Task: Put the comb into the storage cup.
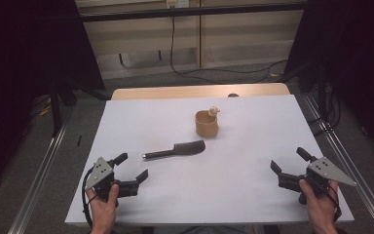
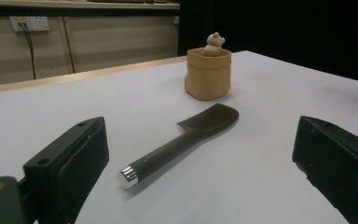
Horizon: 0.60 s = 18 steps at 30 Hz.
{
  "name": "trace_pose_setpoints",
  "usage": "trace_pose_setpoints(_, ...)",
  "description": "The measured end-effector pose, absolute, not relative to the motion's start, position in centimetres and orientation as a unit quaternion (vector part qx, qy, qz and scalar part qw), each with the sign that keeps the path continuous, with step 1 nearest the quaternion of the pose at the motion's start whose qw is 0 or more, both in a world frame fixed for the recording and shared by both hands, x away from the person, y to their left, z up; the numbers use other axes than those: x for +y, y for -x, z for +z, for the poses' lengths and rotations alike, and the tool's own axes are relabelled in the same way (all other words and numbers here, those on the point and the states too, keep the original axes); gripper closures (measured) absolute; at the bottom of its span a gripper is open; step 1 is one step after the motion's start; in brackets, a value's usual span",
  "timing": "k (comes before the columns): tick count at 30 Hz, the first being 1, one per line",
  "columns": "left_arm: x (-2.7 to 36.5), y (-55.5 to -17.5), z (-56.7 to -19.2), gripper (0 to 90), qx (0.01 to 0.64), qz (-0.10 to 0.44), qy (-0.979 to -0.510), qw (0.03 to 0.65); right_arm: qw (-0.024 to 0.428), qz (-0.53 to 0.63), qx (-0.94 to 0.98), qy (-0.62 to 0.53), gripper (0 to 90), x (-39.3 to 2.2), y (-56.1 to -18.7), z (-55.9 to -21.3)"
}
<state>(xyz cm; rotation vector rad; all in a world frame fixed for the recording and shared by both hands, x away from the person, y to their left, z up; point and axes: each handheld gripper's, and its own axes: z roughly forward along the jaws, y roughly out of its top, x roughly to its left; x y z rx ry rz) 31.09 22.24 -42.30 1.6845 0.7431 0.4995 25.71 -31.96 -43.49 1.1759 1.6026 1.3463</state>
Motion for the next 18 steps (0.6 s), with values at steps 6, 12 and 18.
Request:
trace_pose_setpoints(6,21.9,-31.7,-41.9,4.2,0.316,0.199,-0.719,0.586,0.365,0.522,0.624,-0.454,0.0,-31.9,-25.6,-43.4)
trace_pose_setpoints(12,21.6,-32.4,-41.6,4.4,0.32,0.2,-0.722,0.58,0.362,0.522,0.625,-0.453,0.0,-31.9,-25.7,-43.5)
trace_pose_setpoints(18,21.4,-33.1,-41.3,2.3,0.301,0.201,-0.724,0.588,0.36,0.525,0.624,-0.453,0.1,-31.9,-25.7,-43.5)
